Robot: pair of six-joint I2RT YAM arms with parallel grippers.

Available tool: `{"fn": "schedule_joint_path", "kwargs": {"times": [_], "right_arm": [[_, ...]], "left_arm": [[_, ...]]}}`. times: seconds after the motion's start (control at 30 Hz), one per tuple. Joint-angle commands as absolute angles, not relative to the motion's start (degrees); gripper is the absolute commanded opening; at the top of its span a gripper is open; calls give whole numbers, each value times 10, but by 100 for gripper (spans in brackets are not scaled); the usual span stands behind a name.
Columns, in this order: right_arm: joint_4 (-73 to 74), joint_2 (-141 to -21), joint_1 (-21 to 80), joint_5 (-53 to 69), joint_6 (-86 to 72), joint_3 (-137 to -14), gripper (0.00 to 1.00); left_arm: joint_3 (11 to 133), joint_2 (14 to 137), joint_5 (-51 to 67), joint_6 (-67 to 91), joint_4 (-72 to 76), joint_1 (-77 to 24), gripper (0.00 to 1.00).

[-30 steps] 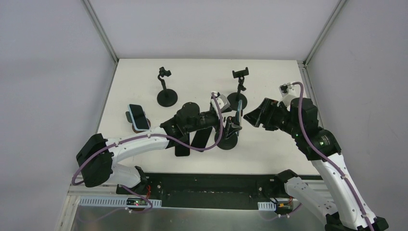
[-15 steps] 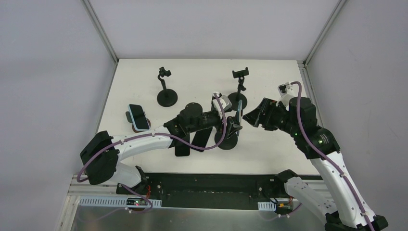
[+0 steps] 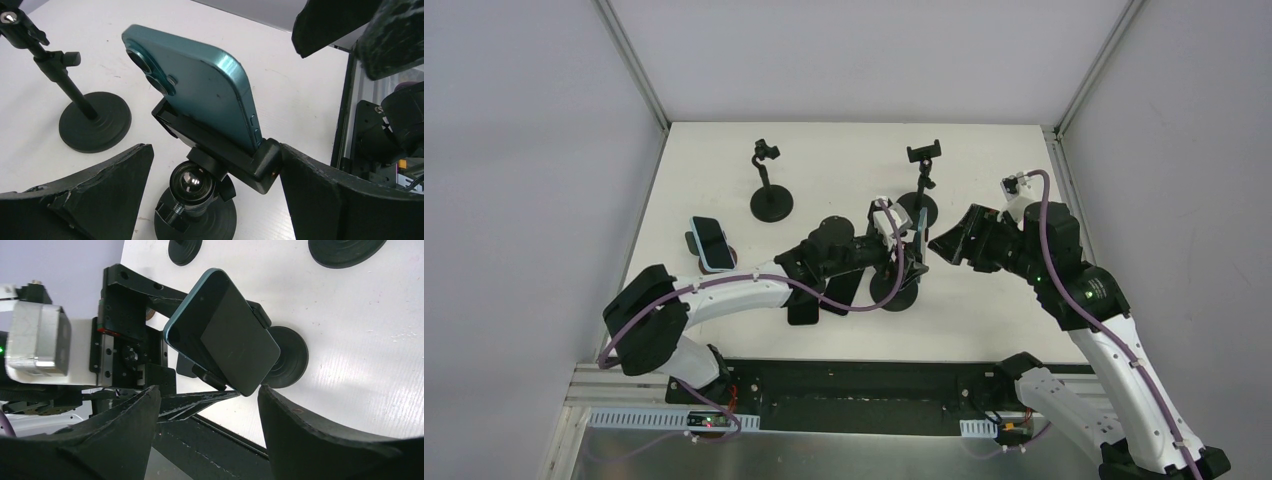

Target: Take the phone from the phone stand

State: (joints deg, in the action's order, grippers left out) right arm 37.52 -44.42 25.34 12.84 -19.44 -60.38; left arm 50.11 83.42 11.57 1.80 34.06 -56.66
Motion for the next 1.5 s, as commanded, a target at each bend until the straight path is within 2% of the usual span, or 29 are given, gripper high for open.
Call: {"fn": "schedule_joint_path", "kwargs": {"times": [0.0, 0.6, 1.03, 1.1, 1.27, 1.47], "right_arm": [[373, -441, 251, 135, -199, -604, 74], [379, -432, 250, 133, -201, -592, 74], [380, -433, 250, 128, -199, -591, 74], [380, -434, 250, 128, -199, -590, 74], [379, -439, 250, 130, -198, -590, 74], [380, -444, 250, 134, -196, -591, 74]], "left_arm": [[523, 848, 128, 5, 367, -567, 99], [546, 866, 167, 20, 374, -558, 99], [542, 892, 201, 58, 397, -540, 79], [541, 891, 203, 62, 403, -538, 80], [525, 887, 193, 76, 439, -538, 91], [501, 893, 191, 103, 500, -537, 93]]}}
